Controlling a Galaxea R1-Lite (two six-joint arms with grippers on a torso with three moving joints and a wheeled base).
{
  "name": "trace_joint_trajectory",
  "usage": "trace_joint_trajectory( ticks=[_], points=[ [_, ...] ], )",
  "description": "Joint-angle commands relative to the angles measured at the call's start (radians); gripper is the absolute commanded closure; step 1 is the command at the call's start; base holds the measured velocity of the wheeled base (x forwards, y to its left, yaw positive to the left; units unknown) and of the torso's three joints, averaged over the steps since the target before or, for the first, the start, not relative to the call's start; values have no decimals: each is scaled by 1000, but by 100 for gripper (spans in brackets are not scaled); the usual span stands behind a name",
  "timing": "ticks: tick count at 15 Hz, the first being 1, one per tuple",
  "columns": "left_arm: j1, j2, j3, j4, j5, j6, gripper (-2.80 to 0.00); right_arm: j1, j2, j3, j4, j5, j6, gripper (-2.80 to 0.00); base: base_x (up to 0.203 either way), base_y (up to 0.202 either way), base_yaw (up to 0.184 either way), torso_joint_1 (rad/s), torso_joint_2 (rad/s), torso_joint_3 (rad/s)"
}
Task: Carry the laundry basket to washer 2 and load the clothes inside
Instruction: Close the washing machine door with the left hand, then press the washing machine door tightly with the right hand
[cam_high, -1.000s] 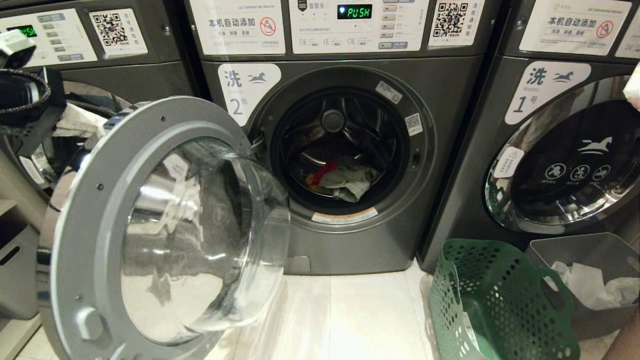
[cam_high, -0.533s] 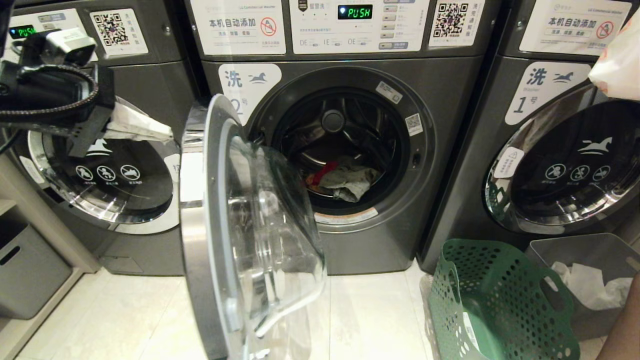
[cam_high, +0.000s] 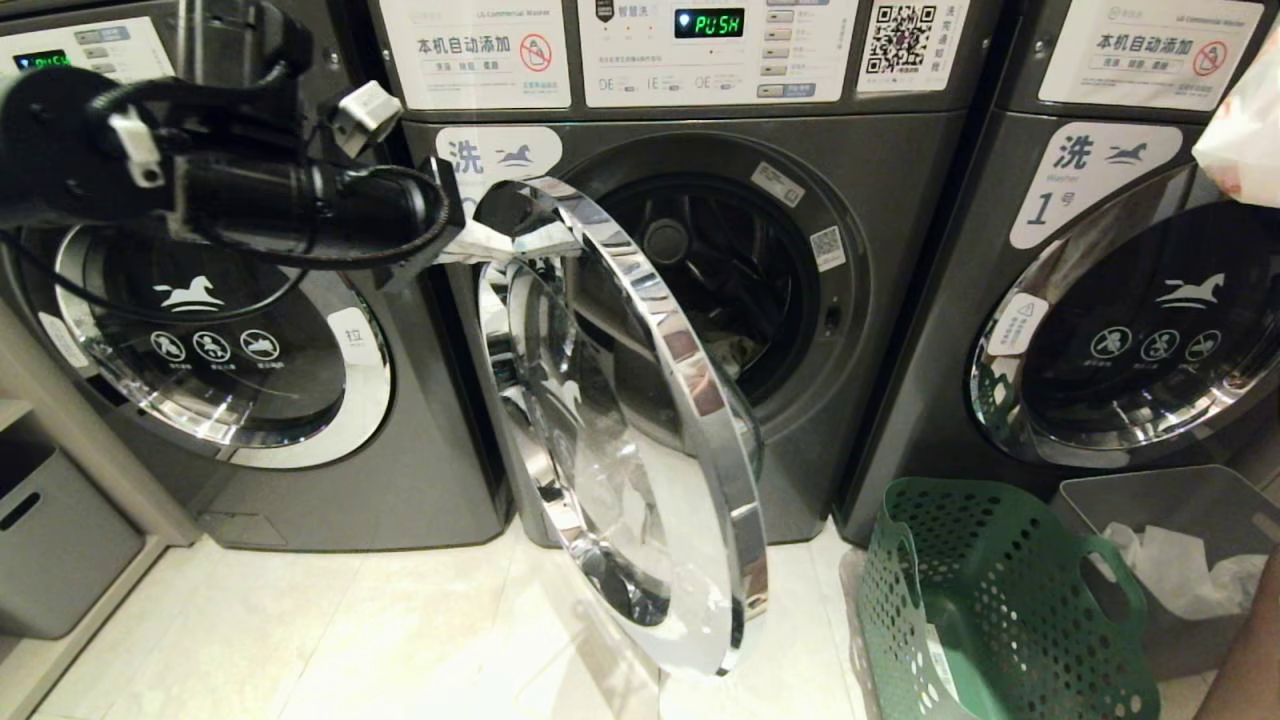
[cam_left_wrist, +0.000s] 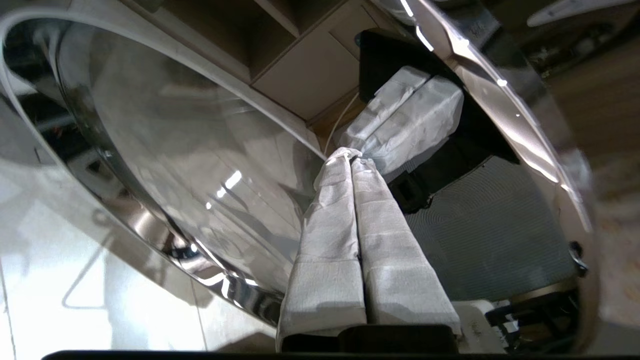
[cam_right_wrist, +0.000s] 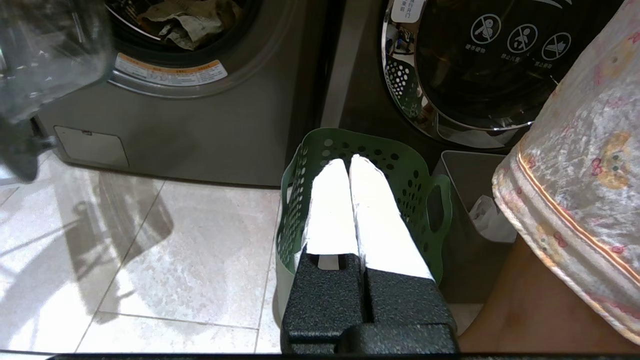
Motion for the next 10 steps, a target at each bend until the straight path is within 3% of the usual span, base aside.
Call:
trace_joint_trajectory(
  ticks=[1,5,7,10],
  points=[
    [-74,148,-2,-250,93,-20,0,0,1,2,-1,0,-3,0,0,0,0,0,0,0],
    [-131,262,-2,-571,316,-23,0,0,1,0,-29,-1,-13,0,0,0,0,0,0,0],
    [-139,236,0,-590,395,-27,0,0,8,-55,-38,21,-32,0,0,0,0,0,0,0],
    [-147,158,3,-583,443,-21,0,0,158,-219,14,50,-24,0,0,0,0,0,0,0]
  ],
)
